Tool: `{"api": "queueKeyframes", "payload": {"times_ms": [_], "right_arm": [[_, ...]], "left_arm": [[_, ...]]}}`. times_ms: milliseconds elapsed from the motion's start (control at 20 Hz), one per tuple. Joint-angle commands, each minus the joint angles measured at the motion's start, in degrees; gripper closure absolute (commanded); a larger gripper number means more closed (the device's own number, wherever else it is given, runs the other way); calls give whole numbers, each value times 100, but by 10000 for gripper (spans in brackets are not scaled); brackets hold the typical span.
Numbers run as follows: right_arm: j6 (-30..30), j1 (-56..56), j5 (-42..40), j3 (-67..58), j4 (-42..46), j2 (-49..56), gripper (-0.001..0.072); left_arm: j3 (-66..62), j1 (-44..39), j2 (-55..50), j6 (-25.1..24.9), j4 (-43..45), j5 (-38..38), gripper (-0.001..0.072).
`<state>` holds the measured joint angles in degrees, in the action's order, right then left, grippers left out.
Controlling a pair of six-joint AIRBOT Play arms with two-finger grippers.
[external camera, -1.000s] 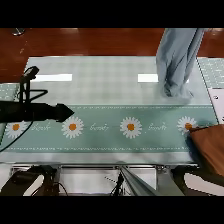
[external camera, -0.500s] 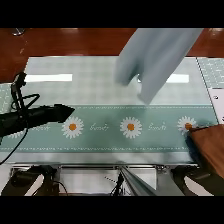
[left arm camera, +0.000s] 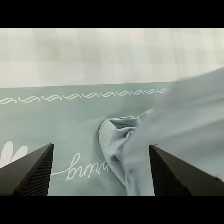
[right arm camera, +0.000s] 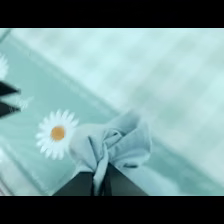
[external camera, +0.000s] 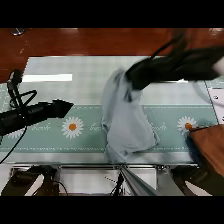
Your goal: Fold the shirts.
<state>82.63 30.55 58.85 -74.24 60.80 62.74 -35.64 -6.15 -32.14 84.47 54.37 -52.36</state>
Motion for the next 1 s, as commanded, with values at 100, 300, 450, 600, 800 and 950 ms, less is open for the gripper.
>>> {"api": "queueKeyframes", "payload": {"times_ms": [100, 300, 450, 600, 800, 950], "right_arm": [[-225, 221, -973, 1287, -1591, 817, 450], [-557, -1429, 256, 114, -1565, 870, 90], [-557, -3567, 1532, -81, -691, 466, 91], [-450, -5261, 1585, 1410, -479, -361, 92], [-697, -5816, 1128, 3773, -918, -1523, 92], [-787, -5818, 1008, 4511, -1099, -1773, 91]], "left_arm": [[0, -2, -4, 26, -4, -48, 5], [90, -203, -33, 107, 13, -852, 5], [385, -201, -131, 400, 527, -1714, 5], [1327, -210, -260, 446, -216, -1486, 5], [2498, -752, -807, -1073, -2973, -208, 4], [2455, -1816, -1464, -1526, -3602, 763, 5]]}}
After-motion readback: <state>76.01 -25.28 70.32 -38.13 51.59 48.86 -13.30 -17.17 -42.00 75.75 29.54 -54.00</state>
